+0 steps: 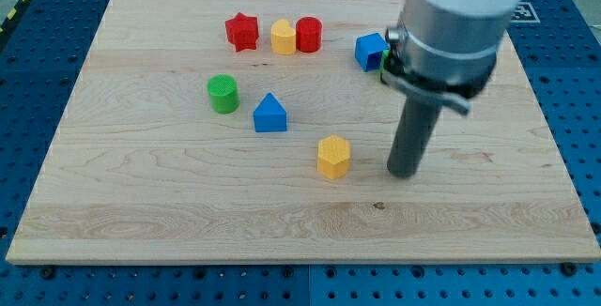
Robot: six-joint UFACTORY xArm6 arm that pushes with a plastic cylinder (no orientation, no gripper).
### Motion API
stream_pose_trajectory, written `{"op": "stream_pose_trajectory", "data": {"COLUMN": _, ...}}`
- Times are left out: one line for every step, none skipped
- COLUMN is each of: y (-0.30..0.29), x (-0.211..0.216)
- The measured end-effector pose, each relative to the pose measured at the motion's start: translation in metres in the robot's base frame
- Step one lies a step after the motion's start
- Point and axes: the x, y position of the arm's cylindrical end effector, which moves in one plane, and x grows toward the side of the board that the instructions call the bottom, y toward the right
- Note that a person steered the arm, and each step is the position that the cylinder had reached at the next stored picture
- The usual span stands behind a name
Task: Push the yellow hexagon towards the center
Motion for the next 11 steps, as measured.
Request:
{"op": "stream_pose_trajectory", "data": {"y": -0.047, "x": 0.020}}
{"op": "stream_pose_trajectory", "data": {"y": -0.095, "x": 0.020}}
{"op": "stream_pose_trajectory", "data": {"y": -0.096, "x": 0.020}}
{"op": "stream_pose_trajectory", "data": {"y": -0.097, "x": 0.009}}
{"op": "stream_pose_trajectory", "data": {"y": -0.097, "x": 0.006}}
{"op": "stream_pose_trajectory", "data": {"y": -0.095, "x": 0.001}}
{"op": "stream_pose_trajectory", "data": {"y": -0.085, "x": -0.005}}
{"op": "stream_pose_trajectory", "data": {"y": -0.066, "x": -0.007}}
{"op": "stream_pose_trajectory", "data": {"y": -0.049, "x": -0.012}}
{"op": "stream_pose_trajectory", "data": {"y": -0.053, "x": -0.028}}
{"op": "stream_pose_trajectory", "data": {"y": -0.060, "x": -0.045}}
